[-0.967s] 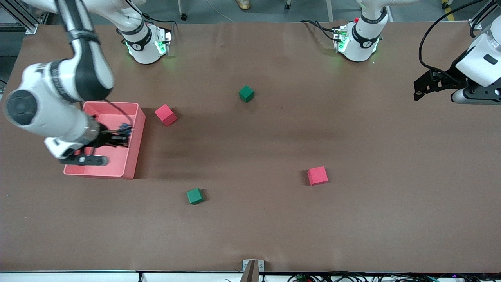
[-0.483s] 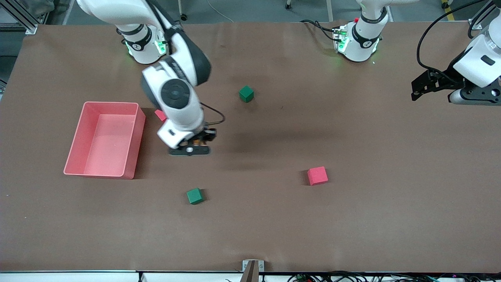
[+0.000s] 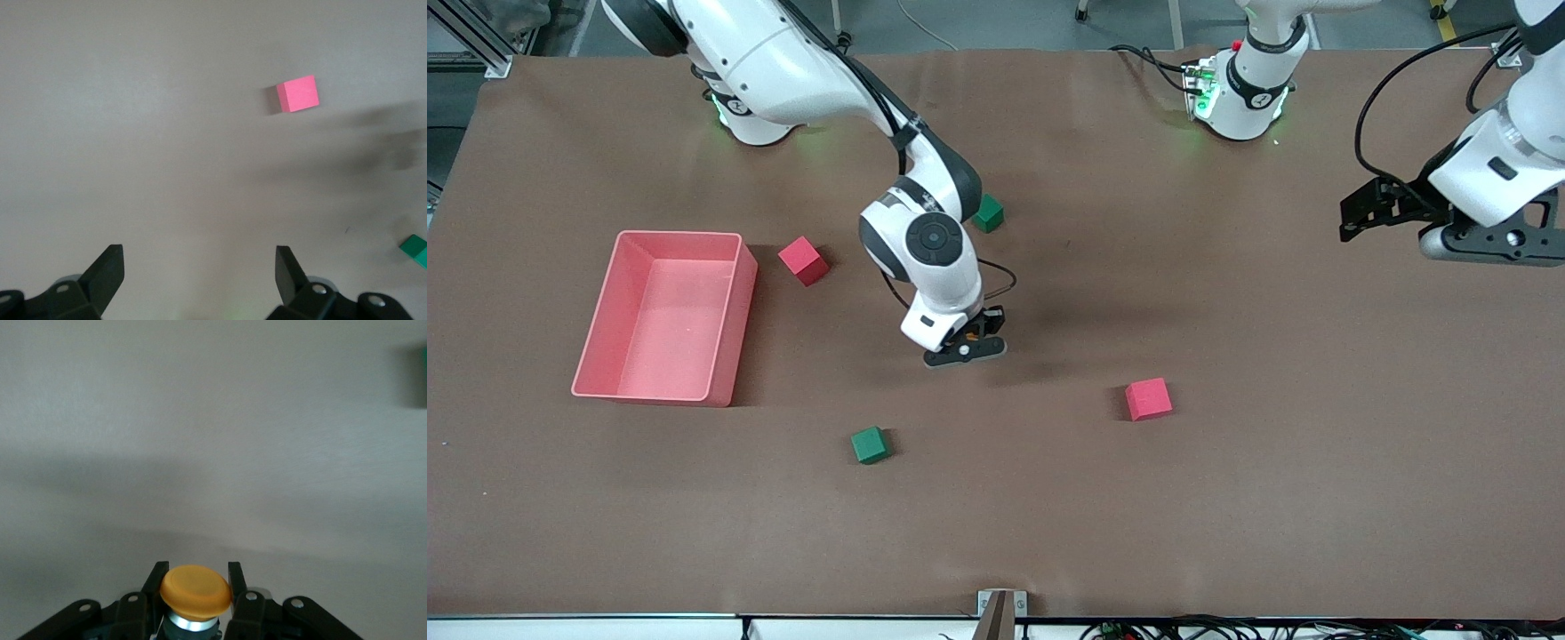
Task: Place and upright button with both arms
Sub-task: 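Lift the button out of the tray with the right gripper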
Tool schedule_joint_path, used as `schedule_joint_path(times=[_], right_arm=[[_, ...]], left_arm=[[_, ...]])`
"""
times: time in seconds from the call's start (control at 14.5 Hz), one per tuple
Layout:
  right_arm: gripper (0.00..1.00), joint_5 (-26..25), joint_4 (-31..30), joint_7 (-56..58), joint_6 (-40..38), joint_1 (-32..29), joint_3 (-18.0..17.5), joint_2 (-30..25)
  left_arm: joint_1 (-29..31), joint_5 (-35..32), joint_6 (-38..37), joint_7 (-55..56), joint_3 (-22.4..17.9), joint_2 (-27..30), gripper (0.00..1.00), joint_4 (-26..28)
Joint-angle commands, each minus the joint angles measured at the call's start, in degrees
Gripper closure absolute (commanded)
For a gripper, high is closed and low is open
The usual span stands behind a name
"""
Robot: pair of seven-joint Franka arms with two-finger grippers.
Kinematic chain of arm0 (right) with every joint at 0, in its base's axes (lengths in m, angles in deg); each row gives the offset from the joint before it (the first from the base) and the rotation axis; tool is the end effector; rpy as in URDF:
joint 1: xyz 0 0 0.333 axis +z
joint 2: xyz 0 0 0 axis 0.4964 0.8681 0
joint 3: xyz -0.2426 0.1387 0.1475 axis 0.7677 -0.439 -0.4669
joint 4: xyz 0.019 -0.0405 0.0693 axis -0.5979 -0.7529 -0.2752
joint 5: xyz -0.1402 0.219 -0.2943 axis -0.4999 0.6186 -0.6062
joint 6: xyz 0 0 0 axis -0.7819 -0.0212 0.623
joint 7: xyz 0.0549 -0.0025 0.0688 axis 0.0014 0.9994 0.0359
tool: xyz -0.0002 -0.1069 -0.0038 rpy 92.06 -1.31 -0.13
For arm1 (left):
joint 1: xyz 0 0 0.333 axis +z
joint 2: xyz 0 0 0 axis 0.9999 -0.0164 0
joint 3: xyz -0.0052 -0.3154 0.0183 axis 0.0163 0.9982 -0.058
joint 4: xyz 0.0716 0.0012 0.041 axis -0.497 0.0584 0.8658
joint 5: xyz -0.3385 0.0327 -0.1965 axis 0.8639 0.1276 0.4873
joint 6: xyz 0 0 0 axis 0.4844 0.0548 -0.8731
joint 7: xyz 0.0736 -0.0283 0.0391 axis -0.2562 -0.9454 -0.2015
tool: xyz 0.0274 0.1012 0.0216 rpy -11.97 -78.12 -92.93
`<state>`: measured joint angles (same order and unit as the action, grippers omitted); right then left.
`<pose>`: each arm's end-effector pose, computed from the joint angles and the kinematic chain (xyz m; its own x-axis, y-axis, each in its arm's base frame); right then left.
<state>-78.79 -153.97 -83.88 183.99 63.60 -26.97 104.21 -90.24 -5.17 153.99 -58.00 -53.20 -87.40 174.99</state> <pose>0.5441 0.4718 0.2438 0.9812 0.1882 0.0436 0.1898 -0.9811 -0.0371 0.5515 -0.0808 0.6054 0.9946 -0.0970 -0.0380 -0.0961 -0.9951 0.0236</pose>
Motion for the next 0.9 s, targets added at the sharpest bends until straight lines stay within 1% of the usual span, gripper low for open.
schedule_joint_path(times=[0.0,0.21,0.41,0.48,0.55,0.62,0.69,0.76,0.83], right_arm=[[0.99,-1.21,3.55,-0.60,-0.56,1.31,0.23,3.74],[0.99,-1.47,5.92,-0.07,-0.65,2.98,0.31,6.82],[0.99,-1.56,6.89,0.97,-0.56,3.42,0.31,7.53],[0.94,-1.64,6.89,1.76,-0.56,3.60,0.31,7.62],[0.72,-1.73,6.89,1.77,0.05,3.77,0.31,7.71],[0.61,-1.82,6.63,1.60,2.06,3.86,0.31,7.71],[0.16,-1.99,6.20,1.68,3.91,3.78,0.31,7.71],[0.00,-2.08,6.19,1.68,4.71,3.77,0.31,7.62],[0.00,-2.17,6.19,1.60,4.80,3.77,0.31,7.36]], left_arm=[[-0.32,0.56,0.34,0.35,0.10,-1.04,0.00,-1.50],[-0.40,0.65,0.52,0.35,0.10,-1.12,0.00,-1.50],[-0.84,0.56,0.61,0.35,0.10,-2.00,0.00,-1.50],[-0.93,0.56,0.78,0.35,0.10,-2.00,0.00,-1.50],[-1.19,0.56,1.04,0.44,0.10,-2.00,0.00,-1.50],[-1.11,0.48,1.05,0.44,0.10,-2.00,0.00,-1.50],[-1.11,0.47,1.05,0.44,0.10,-2.00,0.00,-1.50],[-1.11,0.47,1.05,0.44,0.10,-2.00,0.00,-1.50],[-1.19,0.47,1.05,0.44,0.10,-2.00,0.00,-1.41]])
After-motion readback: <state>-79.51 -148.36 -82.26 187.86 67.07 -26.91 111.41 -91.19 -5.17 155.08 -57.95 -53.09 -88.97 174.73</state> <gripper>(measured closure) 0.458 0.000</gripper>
